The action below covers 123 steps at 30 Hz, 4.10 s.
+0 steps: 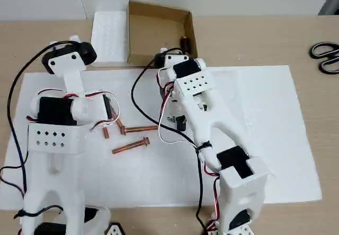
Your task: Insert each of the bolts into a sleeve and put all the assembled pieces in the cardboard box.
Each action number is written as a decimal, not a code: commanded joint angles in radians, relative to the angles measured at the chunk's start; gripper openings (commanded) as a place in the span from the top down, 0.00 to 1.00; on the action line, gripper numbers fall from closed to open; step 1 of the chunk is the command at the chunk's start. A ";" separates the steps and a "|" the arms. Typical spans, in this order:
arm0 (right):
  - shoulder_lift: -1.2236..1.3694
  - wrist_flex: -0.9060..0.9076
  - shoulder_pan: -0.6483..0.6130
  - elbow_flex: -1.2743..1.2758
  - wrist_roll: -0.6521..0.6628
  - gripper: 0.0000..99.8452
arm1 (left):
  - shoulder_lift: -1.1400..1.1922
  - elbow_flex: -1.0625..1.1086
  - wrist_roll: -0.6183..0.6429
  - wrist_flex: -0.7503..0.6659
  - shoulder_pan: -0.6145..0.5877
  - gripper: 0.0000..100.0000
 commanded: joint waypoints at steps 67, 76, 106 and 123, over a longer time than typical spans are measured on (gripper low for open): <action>-0.074 -0.042 -0.005 -0.054 -0.011 1.00 | -0.009 0.036 -0.006 -0.061 0.006 0.99; -0.315 0.110 0.050 -0.049 -0.009 1.00 | -0.006 -0.128 -0.008 -0.043 0.002 0.99; -1.141 0.159 0.498 0.660 0.052 1.00 | -0.008 0.202 -0.884 0.038 0.192 0.99; -1.282 0.091 0.501 0.786 0.048 1.00 | 0.000 0.340 -1.169 -0.107 0.193 0.98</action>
